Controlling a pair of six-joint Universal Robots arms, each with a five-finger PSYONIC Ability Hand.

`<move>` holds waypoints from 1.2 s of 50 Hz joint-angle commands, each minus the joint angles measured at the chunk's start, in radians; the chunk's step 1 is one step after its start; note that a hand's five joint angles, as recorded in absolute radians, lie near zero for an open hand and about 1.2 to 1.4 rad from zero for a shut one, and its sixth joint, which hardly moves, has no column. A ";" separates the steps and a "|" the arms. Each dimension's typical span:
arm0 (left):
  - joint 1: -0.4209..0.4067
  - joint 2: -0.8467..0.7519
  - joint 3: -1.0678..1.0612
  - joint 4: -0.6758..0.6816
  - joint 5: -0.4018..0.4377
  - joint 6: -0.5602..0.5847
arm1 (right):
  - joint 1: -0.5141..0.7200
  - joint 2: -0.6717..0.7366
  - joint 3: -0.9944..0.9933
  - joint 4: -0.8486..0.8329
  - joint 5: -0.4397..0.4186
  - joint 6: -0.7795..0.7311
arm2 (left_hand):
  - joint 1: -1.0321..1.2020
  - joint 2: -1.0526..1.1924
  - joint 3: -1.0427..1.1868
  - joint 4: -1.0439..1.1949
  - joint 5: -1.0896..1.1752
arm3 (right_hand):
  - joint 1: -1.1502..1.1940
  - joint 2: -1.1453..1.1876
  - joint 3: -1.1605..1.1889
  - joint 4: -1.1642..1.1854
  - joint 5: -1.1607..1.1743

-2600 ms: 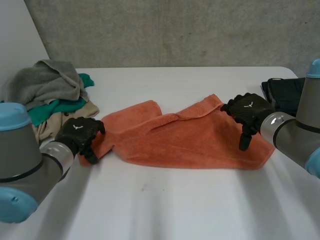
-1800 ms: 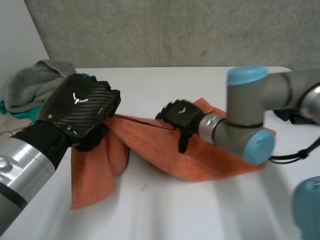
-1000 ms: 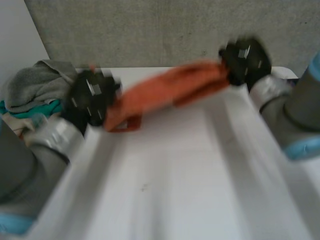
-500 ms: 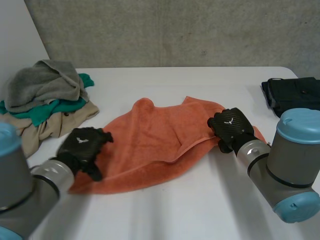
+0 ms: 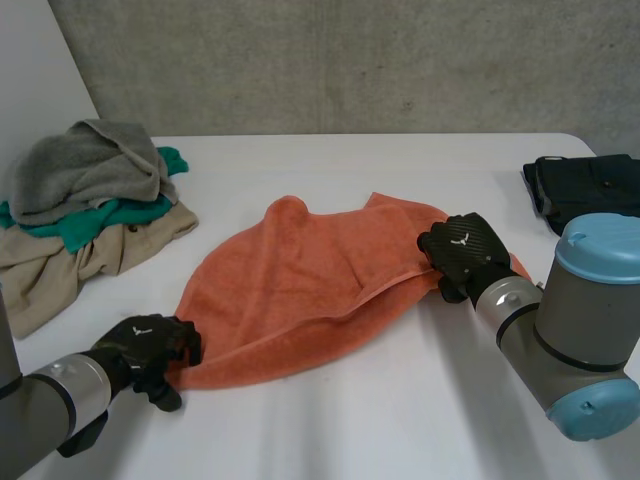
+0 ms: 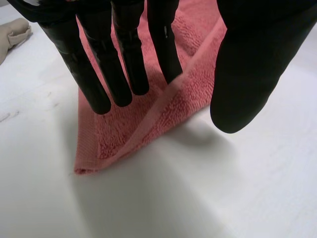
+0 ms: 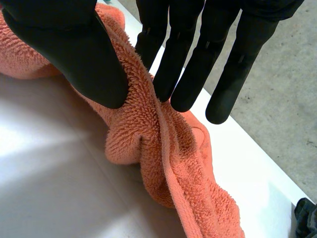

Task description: Fold the laundry.

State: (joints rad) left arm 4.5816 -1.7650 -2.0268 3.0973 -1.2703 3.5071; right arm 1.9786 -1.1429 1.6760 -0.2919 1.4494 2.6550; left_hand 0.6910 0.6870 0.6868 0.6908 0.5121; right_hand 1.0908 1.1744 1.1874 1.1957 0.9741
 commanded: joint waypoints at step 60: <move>-0.135 -0.048 1.012 0.406 -0.313 0.050 | -0.084 -0.104 -0.651 -0.050 -0.092 -0.190 | 0.705 0.709 0.709 0.705 0.710 | 0.306 0.222 0.209 0.201 0.248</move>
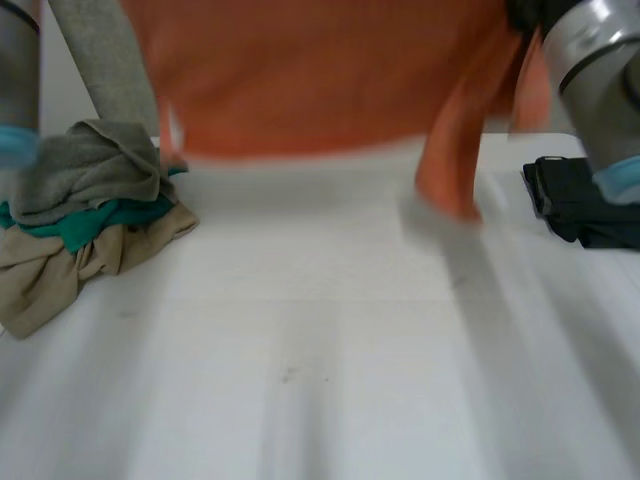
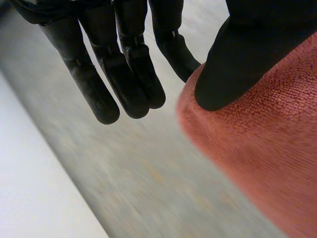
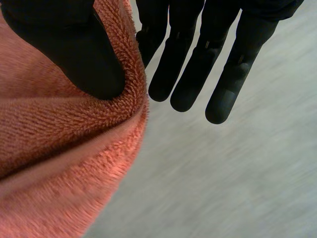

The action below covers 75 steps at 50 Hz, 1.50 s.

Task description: Fold the laundry.

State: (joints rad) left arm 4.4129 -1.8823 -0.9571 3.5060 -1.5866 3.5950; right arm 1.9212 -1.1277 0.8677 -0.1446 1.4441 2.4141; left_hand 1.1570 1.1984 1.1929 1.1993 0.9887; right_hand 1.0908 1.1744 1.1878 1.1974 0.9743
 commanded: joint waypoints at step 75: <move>0.134 0.305 -0.979 0.007 0.131 -0.157 | -0.125 0.248 0.439 0.045 -0.044 0.467 | 0.239 0.198 0.203 0.197 0.233 | 0.306 0.222 0.209 0.199 0.247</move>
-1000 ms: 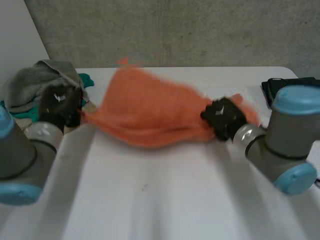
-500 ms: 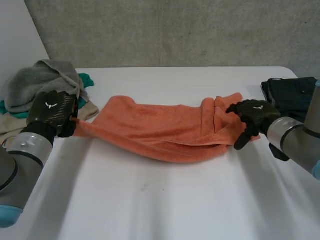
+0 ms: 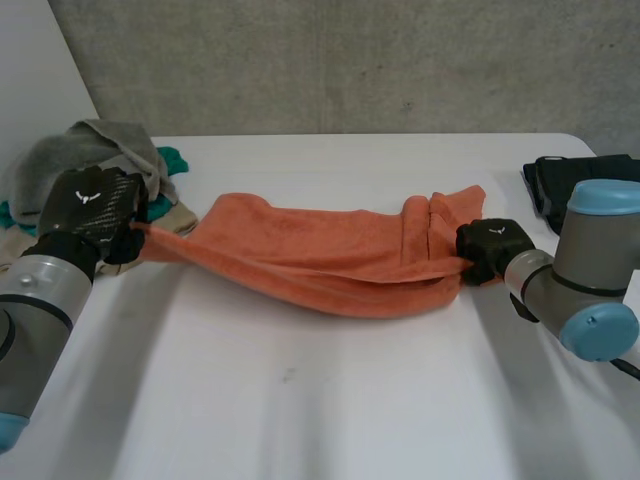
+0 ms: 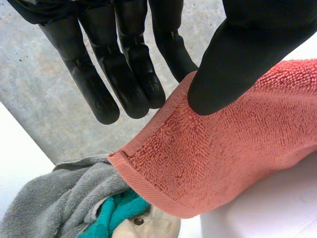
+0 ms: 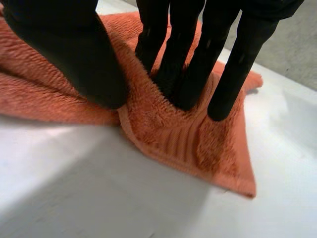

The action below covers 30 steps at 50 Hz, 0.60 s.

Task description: Fold the laundry.

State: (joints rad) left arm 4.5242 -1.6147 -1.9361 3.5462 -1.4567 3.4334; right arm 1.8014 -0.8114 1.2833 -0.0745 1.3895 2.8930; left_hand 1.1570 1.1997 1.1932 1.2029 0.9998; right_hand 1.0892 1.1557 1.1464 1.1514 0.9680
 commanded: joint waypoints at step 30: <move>0.082 0.084 0.378 -0.733 0.136 0.289 | -0.154 -0.551 -0.047 0.730 -0.017 -0.765 | 0.239 0.197 0.203 0.193 0.222 | 0.307 0.241 0.250 0.245 0.254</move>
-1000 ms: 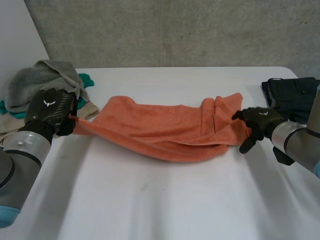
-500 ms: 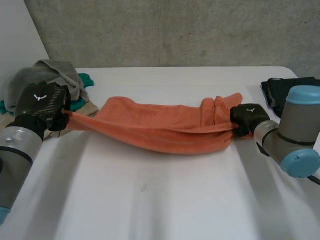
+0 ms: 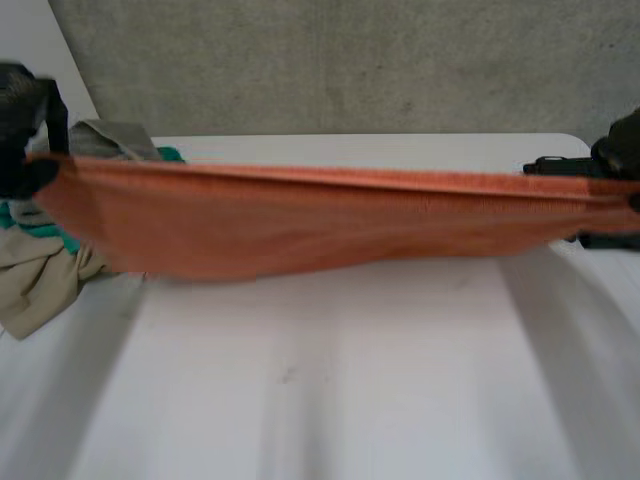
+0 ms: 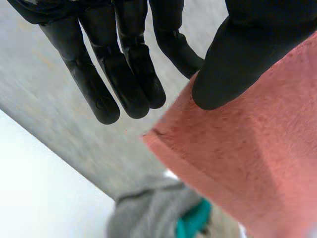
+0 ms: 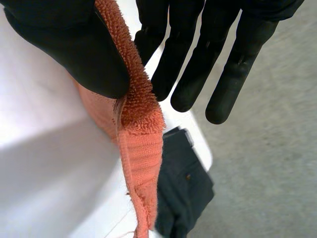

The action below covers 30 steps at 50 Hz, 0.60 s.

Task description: Fold the laundry.

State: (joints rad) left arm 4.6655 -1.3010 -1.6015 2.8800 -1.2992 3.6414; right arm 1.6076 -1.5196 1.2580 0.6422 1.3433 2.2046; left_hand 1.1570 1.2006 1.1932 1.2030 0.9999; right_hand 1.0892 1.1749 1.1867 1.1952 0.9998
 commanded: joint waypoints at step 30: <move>-0.122 -0.655 0.657 0.605 -0.169 -0.044 | 0.132 0.473 -0.470 -1.049 0.097 0.231 | 0.239 0.196 0.203 0.193 0.222 | 0.307 0.221 0.210 0.201 0.222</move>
State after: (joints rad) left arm 4.5324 -1.9663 -0.8557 3.5427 -1.4945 3.6082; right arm 1.7360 -1.0465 0.7166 -0.4406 1.4738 2.4190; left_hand 1.1570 1.2006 1.1932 1.2033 1.0073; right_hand 1.0895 1.1749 1.1871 1.1973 1.0316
